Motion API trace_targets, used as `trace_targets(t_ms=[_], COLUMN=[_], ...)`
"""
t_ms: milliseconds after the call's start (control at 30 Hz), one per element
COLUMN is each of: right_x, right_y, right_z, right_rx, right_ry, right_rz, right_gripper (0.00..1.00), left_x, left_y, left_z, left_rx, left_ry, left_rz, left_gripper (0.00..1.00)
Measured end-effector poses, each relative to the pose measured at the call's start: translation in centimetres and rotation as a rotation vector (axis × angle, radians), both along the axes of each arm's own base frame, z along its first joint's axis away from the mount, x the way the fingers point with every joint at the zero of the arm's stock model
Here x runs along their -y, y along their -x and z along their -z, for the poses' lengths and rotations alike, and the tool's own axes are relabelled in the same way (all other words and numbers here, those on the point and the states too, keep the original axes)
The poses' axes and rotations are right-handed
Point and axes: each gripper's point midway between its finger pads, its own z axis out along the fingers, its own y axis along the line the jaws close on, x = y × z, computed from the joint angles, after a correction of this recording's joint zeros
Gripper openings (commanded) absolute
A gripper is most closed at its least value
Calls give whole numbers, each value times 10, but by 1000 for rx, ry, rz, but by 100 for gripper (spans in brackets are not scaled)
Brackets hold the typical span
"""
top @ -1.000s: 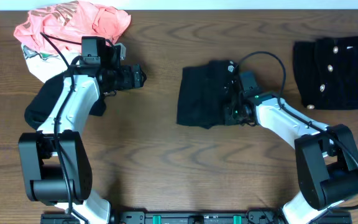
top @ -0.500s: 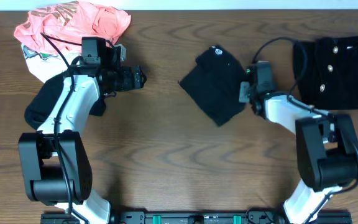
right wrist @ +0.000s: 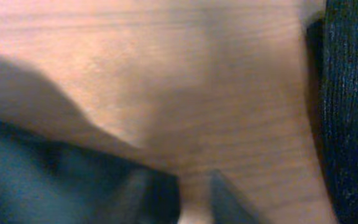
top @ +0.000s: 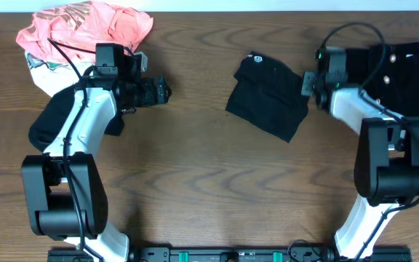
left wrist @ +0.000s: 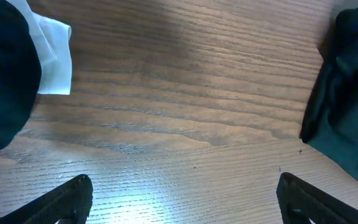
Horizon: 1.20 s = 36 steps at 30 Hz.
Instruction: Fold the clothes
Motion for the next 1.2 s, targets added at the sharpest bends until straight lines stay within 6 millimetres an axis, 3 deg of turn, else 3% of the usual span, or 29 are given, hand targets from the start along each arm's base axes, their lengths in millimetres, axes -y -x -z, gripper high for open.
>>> trace_targets(t_ms=[67, 133, 267, 333, 500, 633, 800, 967, 1200], right_x=[-10, -25, -71, -96, -156, -186, -196, -189, -179], right_y=[-3, -1, 20, 36, 69, 83, 87, 91, 114], right_z=[-18, -37, -71, -78, -70, -51, -22, 2, 23], right_rx=[-45, -92, -197, -242, -327, -338, -307, -294, -375], right_ry=[-39, -89, -229, -272, -300, -272, -226, -214, -194], right_rz=[-37, -84, -210, -272, -410, -456, -437, -400, -382], right_gripper=[79, 80, 75, 74, 61, 57, 55, 54, 59], left_x=[0, 0, 0, 0, 0, 0, 0, 0, 0], left_y=[0, 1, 1, 1, 1, 1, 1, 1, 1], left_z=[0, 0, 0, 0, 0, 0, 0, 0, 1], left_rx=[-2, -4, -3, -4, -3, -2, 0, 5, 6], left_ry=[0, 0, 0, 0, -1, -3, -5, -11, -12], left_rz=[0, 0, 0, 0, 2, 6, 10, 23, 25], left_gripper=[95, 95, 95, 95, 95, 95, 95, 95, 95])
